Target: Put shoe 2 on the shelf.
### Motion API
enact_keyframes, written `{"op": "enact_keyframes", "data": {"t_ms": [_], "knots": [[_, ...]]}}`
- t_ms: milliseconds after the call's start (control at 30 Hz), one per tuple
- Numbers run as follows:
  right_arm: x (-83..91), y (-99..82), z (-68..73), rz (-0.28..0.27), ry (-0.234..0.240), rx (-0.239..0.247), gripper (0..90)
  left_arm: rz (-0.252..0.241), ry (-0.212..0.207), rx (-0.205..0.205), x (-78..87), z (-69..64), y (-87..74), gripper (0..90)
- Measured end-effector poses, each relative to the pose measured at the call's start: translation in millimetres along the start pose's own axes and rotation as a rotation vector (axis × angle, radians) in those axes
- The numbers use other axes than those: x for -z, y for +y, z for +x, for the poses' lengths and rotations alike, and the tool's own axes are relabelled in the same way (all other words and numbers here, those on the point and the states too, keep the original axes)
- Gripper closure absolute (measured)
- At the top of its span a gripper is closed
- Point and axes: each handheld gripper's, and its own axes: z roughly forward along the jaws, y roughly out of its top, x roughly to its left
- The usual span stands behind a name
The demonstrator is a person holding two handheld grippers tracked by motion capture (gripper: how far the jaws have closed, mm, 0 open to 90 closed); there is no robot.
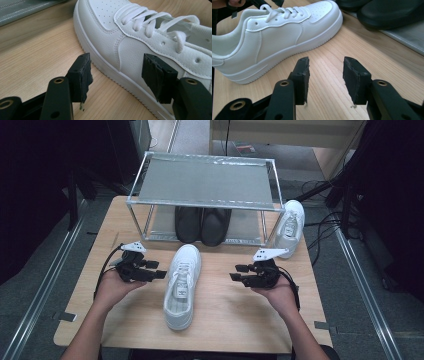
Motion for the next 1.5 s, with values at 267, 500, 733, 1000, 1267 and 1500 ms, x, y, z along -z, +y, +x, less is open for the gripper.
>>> {"op": "enact_keyframes", "data": {"t_ms": [267,500,733,1000,1267,1500], "knots": [[8.0,-2.4,-13.7,-0.013,-0.031,-0.040,58.6,-0.002,-0.002,0.002,-0.5,0.5,0.0,40.9],[20.8,-2.9,-27.9,-0.012,-0.076,-0.061,59.4,-0.002,0.002,0.003,1.0,0.6,-0.4,40.9],[38.0,-2.0,-49.2,-0.010,-0.136,-0.081,60.7,-0.008,0.003,-0.001,1.5,-0.3,-0.3,40.7],[55.6,2.6,-66.1,-0.003,-0.173,-0.132,61.4,-0.012,0.005,-0.006,3.2,-1.3,-0.4,40.7],[69.0,3.2,-87.3,0.026,-0.212,-0.123,62.1,-0.003,0.006,-0.004,1.8,-0.8,-0.3,39.9],[88.7,18.8,-109.5,0.035,-0.267,-0.095,62.7,-0.010,0.012,-0.004,2.9,-0.7,-0.7,39.8]]}}
